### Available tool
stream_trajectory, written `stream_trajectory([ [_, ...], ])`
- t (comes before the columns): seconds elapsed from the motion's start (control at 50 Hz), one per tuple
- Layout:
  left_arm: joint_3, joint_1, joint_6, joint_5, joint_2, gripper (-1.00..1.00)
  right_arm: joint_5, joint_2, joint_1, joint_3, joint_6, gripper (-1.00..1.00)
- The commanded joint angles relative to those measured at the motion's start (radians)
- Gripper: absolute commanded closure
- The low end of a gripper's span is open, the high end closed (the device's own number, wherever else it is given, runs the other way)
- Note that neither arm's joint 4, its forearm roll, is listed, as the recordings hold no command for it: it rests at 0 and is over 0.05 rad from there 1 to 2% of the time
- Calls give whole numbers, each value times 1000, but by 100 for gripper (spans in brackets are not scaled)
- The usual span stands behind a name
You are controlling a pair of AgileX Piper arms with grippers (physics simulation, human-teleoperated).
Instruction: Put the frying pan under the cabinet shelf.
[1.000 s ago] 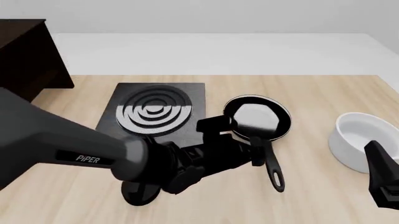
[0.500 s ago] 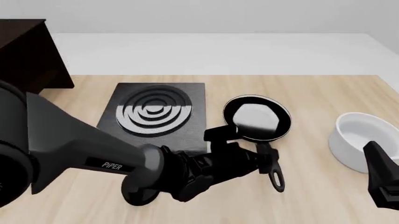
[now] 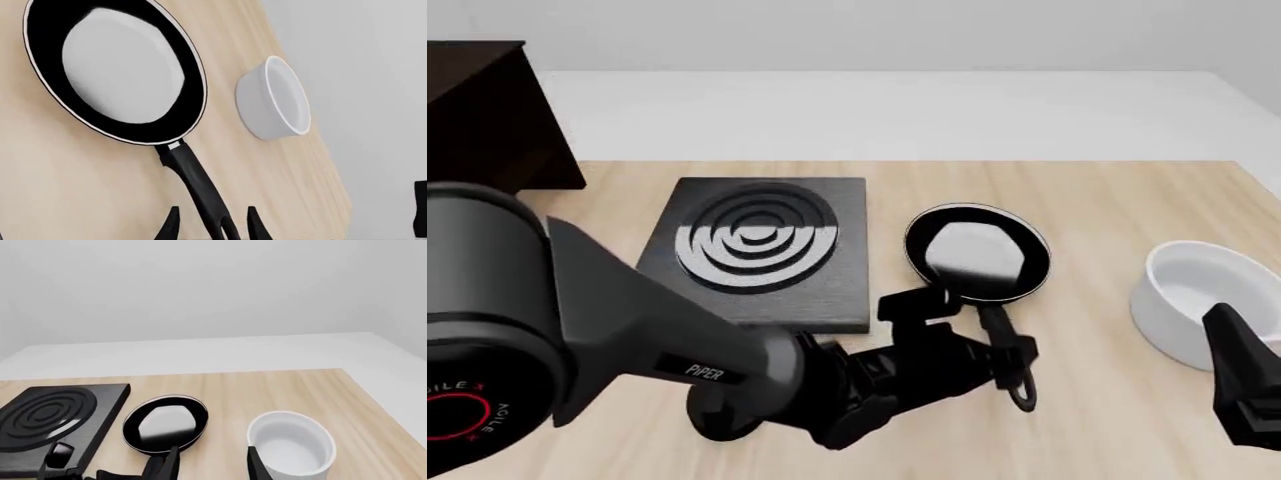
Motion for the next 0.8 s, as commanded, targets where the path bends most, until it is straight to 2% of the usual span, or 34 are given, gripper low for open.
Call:
stream_trajectory([
  [0.02, -8, -15, -17, -20, 27, -100, 0, 2, 1, 0, -2, -100],
  [0.48, -46, -38, -24, -17, 60, -100, -2, 4, 1, 0, 1, -100],
  [0.8, -117, -41, -21, 28, 104, -100, -7, 10, 2, 0, 1, -100],
])
